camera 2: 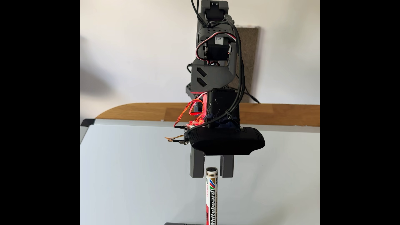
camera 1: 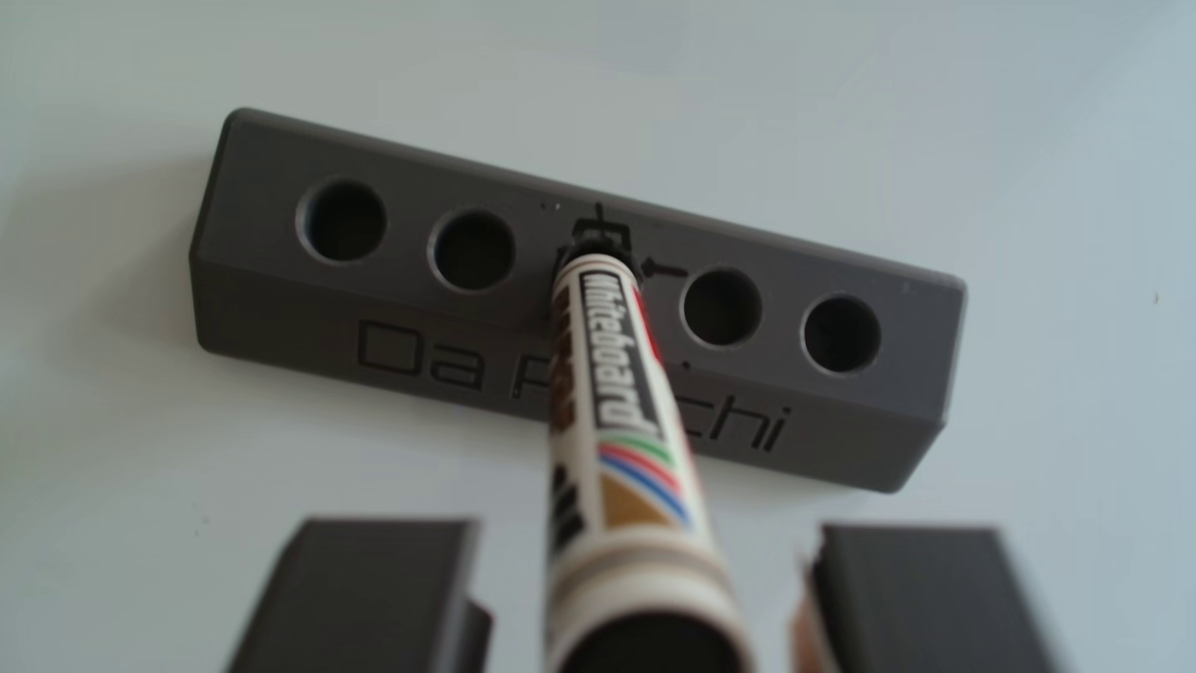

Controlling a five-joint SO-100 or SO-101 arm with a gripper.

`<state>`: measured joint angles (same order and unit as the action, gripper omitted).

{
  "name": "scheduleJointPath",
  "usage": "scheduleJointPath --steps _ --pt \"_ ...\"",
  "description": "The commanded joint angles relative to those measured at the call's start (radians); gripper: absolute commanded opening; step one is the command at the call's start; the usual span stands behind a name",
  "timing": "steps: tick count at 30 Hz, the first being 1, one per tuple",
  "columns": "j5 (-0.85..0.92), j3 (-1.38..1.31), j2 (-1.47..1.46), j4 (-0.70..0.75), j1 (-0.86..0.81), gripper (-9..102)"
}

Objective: Draw a face

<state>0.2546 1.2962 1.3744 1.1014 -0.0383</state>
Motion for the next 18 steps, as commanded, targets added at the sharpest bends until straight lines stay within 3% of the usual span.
scheduleJointPath --steps 1,18 --pt "0.032 -0.084 0.020 0.002 0.002 99" --pt "0.025 -0.380 -0.132 0.198 0.011 99"
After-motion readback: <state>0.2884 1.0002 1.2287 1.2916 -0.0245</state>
